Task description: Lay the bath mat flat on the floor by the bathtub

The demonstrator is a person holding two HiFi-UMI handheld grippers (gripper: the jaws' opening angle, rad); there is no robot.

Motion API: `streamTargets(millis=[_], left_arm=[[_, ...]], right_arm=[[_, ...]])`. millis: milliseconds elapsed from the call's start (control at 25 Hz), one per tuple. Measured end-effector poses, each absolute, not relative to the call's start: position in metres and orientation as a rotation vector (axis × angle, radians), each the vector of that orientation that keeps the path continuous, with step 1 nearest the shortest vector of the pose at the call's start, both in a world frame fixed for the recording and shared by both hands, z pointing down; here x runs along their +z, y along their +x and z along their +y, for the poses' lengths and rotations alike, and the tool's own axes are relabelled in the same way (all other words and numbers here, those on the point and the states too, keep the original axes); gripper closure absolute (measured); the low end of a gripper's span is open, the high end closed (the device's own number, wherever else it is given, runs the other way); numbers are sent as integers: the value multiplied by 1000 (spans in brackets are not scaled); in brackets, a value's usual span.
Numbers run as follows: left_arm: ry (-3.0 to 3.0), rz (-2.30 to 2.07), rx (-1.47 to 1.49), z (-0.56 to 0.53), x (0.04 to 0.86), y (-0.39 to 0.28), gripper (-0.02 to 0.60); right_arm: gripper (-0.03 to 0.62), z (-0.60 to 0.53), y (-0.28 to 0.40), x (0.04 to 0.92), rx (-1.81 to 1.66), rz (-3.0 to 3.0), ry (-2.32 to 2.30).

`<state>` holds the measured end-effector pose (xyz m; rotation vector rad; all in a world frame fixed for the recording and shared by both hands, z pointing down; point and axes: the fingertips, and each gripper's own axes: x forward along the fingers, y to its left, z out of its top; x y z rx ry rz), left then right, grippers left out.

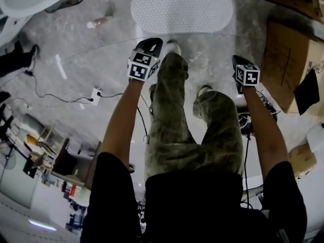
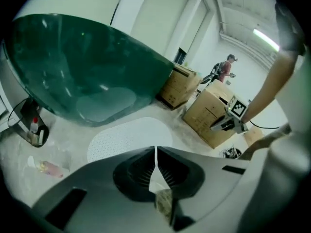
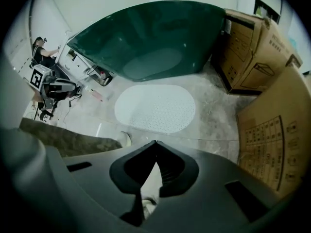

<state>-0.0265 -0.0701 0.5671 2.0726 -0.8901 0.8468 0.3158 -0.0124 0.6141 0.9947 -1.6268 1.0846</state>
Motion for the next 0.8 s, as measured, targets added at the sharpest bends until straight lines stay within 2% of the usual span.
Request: streamTargets(millis=[280,520,800], left_arm=[[1920,-965,767,-60,487,-62,551],[1985,-885,774,-53,419,-49,551],[1985,-876,720,-53,359,-42,551]], right_arm=[[571,-56,290,505,1027,-1641,1005],[571,-75,271,421,1084,-1650,1160],[571,-52,275,362,1044,-1640,1090]])
